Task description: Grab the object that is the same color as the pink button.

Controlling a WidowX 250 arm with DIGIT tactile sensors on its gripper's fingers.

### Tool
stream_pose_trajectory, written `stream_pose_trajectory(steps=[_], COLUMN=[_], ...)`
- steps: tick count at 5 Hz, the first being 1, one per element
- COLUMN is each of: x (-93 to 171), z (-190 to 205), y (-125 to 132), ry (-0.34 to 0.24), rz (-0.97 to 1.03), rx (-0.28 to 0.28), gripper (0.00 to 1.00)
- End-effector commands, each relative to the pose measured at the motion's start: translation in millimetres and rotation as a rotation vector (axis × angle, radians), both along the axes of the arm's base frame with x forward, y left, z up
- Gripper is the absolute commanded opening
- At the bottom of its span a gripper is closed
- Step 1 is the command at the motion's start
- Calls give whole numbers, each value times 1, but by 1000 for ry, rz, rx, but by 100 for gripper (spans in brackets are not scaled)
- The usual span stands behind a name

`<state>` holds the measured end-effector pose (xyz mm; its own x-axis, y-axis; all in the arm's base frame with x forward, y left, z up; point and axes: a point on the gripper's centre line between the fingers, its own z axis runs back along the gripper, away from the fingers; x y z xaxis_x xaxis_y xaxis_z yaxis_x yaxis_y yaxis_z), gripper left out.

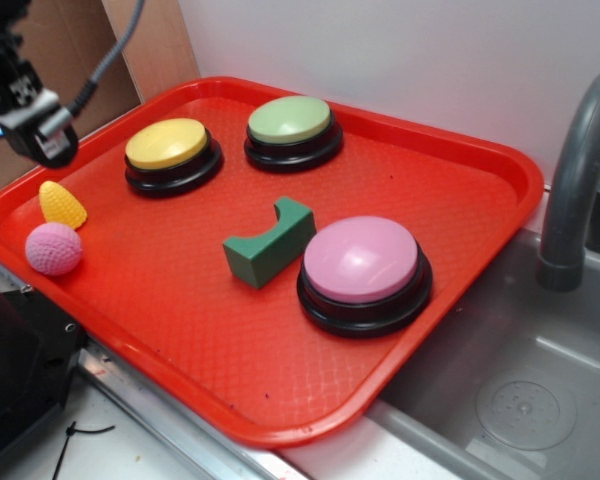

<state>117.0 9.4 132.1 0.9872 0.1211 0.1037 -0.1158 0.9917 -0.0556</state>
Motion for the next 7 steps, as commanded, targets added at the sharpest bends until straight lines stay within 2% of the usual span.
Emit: stream_pose_trajectory(steps=[1, 3, 4, 5, 6, 7], x=[-5, -8, -5, 0, 1, 0], z=[-39, -70, -80, -92, -99, -106], y=[21, 37, 44, 47, 48, 53], ry=[65, 134, 151, 169, 196, 216], rz=[155, 267, 289, 280, 281, 294], rx=[39, 54, 86, 76, 91, 63], gripper=[100, 100, 100, 100, 100, 100])
